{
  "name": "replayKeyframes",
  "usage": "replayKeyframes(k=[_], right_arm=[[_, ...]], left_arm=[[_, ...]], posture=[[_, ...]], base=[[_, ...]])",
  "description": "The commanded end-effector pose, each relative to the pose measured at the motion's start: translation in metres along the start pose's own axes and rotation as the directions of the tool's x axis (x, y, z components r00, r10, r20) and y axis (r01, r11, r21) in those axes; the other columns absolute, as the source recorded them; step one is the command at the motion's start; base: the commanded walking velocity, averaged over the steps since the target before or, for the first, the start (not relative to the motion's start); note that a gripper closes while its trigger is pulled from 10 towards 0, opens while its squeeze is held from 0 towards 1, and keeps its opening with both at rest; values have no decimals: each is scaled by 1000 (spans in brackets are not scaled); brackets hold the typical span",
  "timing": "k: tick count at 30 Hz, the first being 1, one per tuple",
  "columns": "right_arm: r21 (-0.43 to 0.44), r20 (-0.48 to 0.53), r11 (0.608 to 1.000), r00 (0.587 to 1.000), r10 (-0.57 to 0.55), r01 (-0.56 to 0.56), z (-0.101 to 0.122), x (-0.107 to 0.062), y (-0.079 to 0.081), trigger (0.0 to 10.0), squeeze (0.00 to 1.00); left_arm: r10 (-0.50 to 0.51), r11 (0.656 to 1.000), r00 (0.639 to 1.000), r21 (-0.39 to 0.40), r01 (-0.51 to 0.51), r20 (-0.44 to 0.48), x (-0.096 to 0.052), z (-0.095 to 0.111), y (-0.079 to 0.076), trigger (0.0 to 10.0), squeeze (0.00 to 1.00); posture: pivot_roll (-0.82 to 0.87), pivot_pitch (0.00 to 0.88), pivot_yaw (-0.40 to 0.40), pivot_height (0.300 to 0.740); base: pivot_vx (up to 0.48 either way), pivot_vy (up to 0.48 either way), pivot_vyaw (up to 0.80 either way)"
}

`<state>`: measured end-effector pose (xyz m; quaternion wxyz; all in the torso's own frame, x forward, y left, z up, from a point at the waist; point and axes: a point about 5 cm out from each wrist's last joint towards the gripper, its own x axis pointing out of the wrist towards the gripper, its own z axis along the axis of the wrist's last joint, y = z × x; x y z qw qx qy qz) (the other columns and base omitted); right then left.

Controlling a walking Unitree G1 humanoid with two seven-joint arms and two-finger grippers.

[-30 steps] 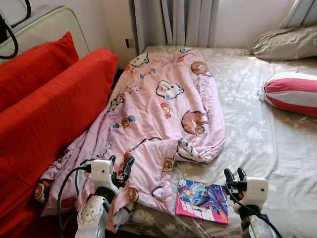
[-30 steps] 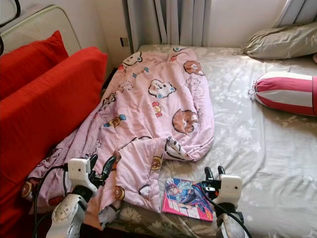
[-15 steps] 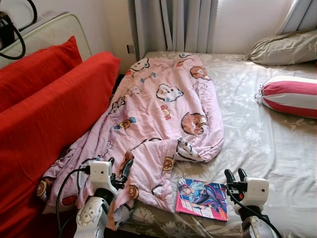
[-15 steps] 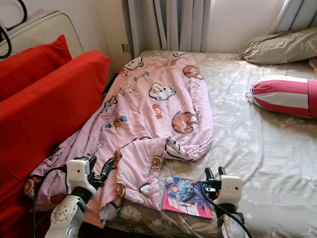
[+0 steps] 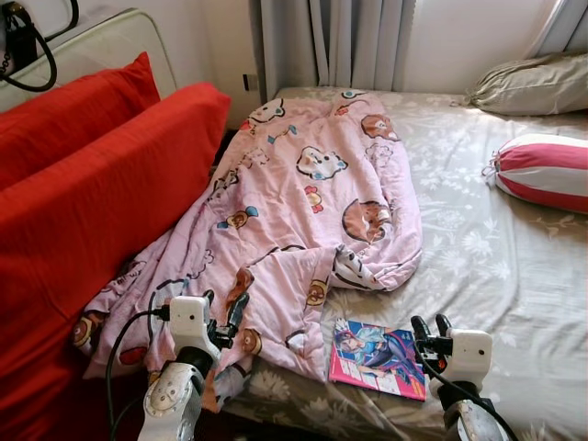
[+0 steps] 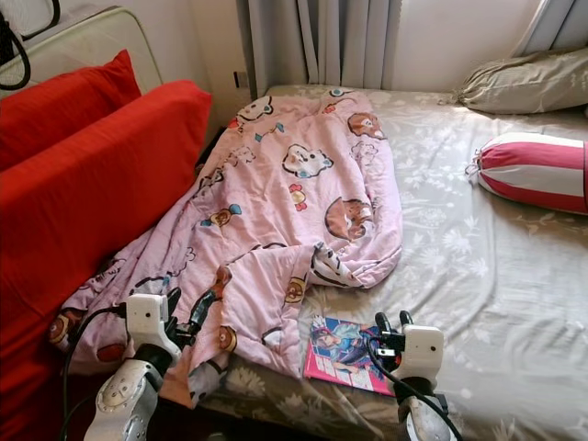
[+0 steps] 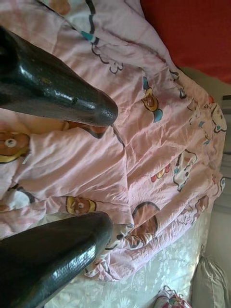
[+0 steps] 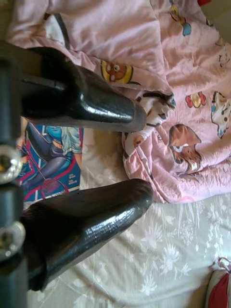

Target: Clean up the room

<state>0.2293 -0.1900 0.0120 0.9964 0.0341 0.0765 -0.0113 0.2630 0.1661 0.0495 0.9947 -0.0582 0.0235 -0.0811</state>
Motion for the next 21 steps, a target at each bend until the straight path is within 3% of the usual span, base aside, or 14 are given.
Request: replayKeyframes(k=[1,15,21], right_arm=[[14,-7,1000,1000,4,-4,-3,0,3,10000,0],[9,-59,1000,998,-1,1,-11,0,2,10000,0],[22,-37,1000,999,3,-2,-9,0,2,10000,0]], left_arm=[[4,1000,1000,7,-4,-6,-2,1,1,10000,0],[8,1000,1000,3,-8,-20,-2,-1,0,10000,0],[8,1000,1000,3,-8,-22,-2,-1,-1,10000,0]], posture=[[26,69,39,670],[26,86,37,660],[27,87,37,650]], base=[[0,0,0],[0,0,0],[0,0,0]])
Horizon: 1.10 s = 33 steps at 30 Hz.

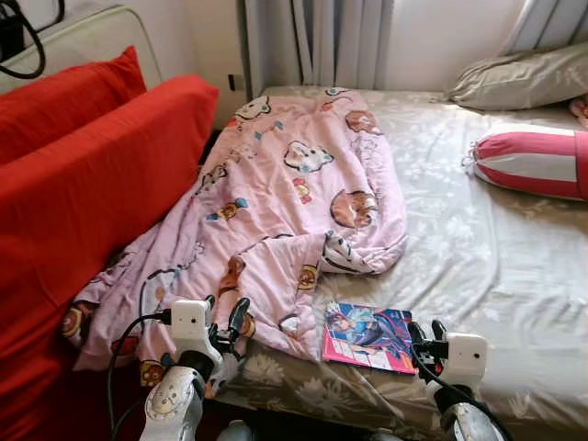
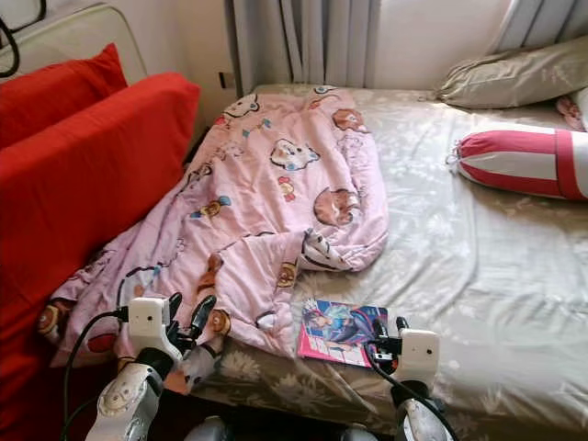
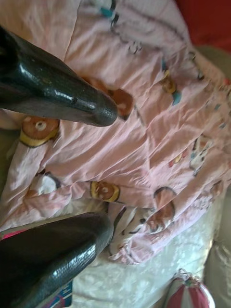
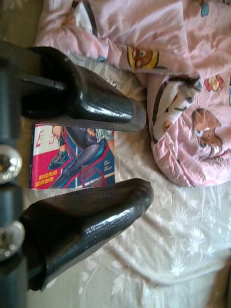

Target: Clean up the room

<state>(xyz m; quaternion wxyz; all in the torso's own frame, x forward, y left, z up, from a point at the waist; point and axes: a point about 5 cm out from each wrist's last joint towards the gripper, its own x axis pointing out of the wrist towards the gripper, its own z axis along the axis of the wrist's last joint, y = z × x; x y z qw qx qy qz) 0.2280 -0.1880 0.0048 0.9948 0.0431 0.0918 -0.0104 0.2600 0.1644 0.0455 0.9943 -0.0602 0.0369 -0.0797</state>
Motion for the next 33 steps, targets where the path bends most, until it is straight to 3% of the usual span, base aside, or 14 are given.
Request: replayKeyframes(k=[1,12,17,33], right_arm=[[4,-6,1000,1000,0,0,-2,0,1,10000,0],[1,-34,1000,999,1,-1,-5,4,2,10000,0],[4,-28,1000,1000,6,-6,-5,4,2,10000,0],[12,-19,1000,1000,4,-4,-6,5,2,10000,0]], left_arm=[[4,1000,1000,9,-4,4,1,4,1,10000,0],[-4,1000,1000,2,4,-2,2,3,-1,10000,0],[-6,1000,1000,1,6,-2,2,3,-2,10000,0],[-14,1000,1000,3,14,-14,3,3,-3,10000,0]], posture=[[27,87,37,650],[29,86,37,650],[28,86,37,616],[30,86,38,616]], base=[[0,0,0],[0,0,0],[0,0,0],[0,0,0]])
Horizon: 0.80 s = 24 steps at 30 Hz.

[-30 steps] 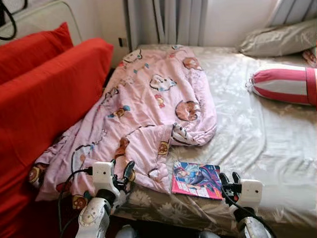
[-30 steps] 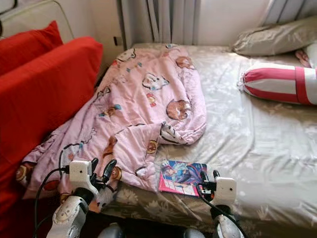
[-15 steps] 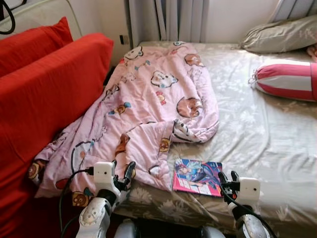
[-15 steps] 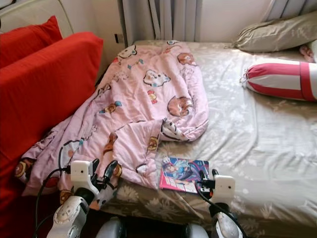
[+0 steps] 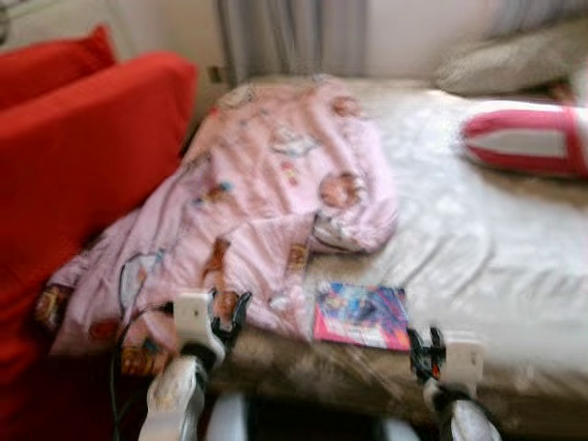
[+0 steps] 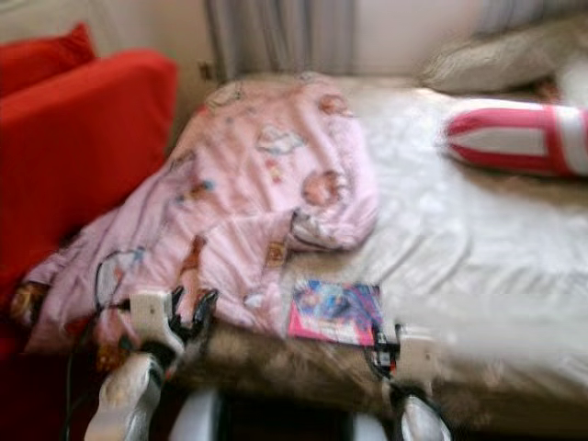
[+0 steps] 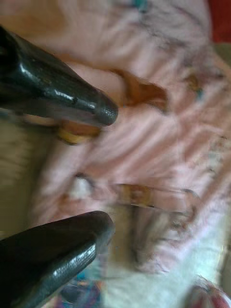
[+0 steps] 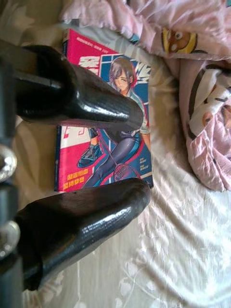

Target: Clean up the room

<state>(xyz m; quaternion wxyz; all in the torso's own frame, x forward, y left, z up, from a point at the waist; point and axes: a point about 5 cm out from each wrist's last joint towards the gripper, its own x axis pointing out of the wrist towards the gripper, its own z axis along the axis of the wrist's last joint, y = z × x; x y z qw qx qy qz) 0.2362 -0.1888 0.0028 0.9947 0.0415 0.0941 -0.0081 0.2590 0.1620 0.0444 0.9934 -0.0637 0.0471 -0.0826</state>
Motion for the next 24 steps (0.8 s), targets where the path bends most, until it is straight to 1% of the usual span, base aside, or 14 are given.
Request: replayKeyframes(k=[1,5,7,10,12,24], right_arm=[[16,-13,1000,1000,0,0,-5,-3,2,10000,0],[15,-15,1000,1000,1,-1,-6,-3,2,10000,0],[9,-32,1000,999,1,0,-7,-3,3,10000,0],[14,-29,1000,1000,4,-4,-7,-2,3,10000,0],[23,-15,1000,1000,4,-4,-6,-3,3,10000,0],[18,-27,1000,1000,7,-7,-9,-2,4,10000,0]], left_arm=[[-10,1000,1000,12,10,5,4,4,-1,10000,0],[-12,1000,1000,12,12,5,4,4,-1,10000,0],[-14,1000,1000,11,14,4,4,4,-1,10000,0],[-14,1000,1000,10,14,3,4,4,-2,10000,0],[-16,1000,1000,11,16,2,3,4,-2,10000,0],[-23,1000,1000,18,23,-2,3,4,-3,10000,0]], posture=[[30,86,38,616],[31,87,38,616],[31,86,38,616],[31,86,38,597],[31,86,38,597],[35,87,39,597]], base=[[0,0,0],[0,0,0],[0,0,0],[0,0,0],[0,0,0],[0,0,0]])
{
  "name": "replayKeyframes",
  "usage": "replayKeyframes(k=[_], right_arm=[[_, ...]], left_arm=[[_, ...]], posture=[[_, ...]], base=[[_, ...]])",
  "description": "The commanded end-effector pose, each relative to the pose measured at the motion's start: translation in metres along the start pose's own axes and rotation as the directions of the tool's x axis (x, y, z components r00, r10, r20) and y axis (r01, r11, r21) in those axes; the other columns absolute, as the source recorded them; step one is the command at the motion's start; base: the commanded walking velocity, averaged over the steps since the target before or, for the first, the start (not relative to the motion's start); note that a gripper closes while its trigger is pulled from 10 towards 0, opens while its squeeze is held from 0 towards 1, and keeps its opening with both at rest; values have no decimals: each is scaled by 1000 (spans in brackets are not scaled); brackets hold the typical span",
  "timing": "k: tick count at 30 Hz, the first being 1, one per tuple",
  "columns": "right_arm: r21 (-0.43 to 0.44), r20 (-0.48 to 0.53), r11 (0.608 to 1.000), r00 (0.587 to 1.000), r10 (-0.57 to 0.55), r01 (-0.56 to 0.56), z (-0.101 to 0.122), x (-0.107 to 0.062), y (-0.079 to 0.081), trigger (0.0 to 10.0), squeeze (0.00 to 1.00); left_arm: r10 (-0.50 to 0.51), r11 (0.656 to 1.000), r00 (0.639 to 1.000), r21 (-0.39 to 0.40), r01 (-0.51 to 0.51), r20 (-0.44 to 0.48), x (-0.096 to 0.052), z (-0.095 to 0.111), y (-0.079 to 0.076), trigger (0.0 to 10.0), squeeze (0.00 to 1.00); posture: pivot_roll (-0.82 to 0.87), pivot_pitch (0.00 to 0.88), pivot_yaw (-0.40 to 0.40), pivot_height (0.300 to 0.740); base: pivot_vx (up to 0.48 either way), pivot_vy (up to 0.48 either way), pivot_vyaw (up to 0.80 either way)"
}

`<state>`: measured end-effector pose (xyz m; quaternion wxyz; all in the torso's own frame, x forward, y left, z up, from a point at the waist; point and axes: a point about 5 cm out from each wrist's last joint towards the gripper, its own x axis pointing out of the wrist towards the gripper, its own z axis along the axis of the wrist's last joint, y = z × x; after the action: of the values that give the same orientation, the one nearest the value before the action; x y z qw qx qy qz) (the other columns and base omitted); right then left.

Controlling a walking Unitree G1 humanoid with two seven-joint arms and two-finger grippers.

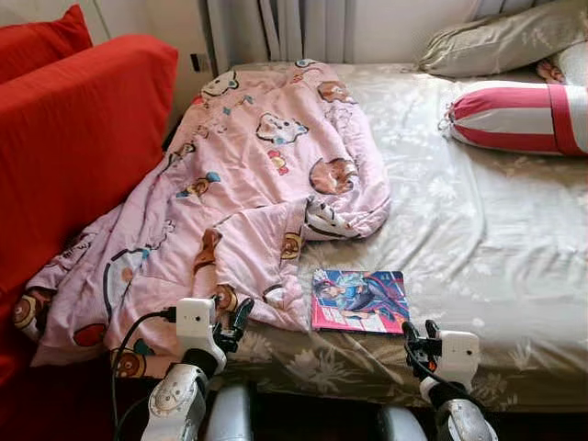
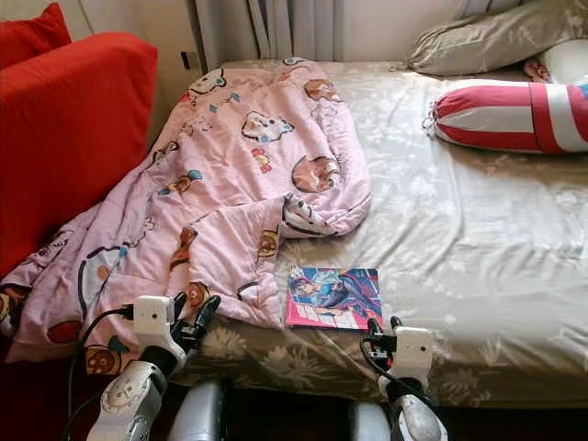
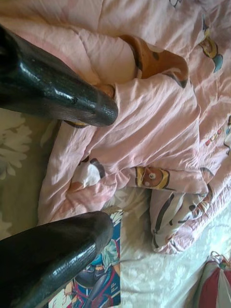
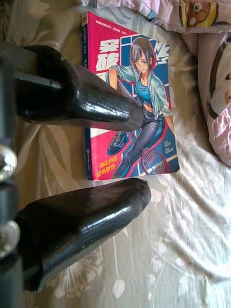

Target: Clean up the room

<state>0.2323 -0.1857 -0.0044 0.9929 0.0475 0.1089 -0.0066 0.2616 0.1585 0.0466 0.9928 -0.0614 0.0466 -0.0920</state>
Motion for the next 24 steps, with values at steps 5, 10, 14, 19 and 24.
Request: replayKeyframes(k=[5,10,14,19,24], right_arm=[[12,6,1000,1000,2,-3,-1,0,2,10000,0],[7,-7,1000,1000,1,-1,-1,1,3,10000,0],[1,-7,1000,1000,15,-15,0,1,6,10000,0],[8,21,1000,1000,9,-9,3,1,6,10000,0],[4,18,1000,1000,14,-15,3,2,7,10000,0]], left_arm=[[-4,1000,1000,14,4,-2,1,2,1,10000,0],[-4,1000,1000,12,4,-2,1,2,1,10000,0],[-7,1000,1000,13,7,-2,1,1,0,10000,0],[-6,1000,1000,11,6,2,2,3,0,10000,0],[-7,1000,1000,13,7,3,3,3,0,10000,0]], posture=[[34,85,41,597],[33,83,41,597],[33,77,43,567],[37,71,43,552],[35,66,43,552]], base=[[0,0,0],[0,0,0],[0,0,0],[0,0,0],[0,0,0]])
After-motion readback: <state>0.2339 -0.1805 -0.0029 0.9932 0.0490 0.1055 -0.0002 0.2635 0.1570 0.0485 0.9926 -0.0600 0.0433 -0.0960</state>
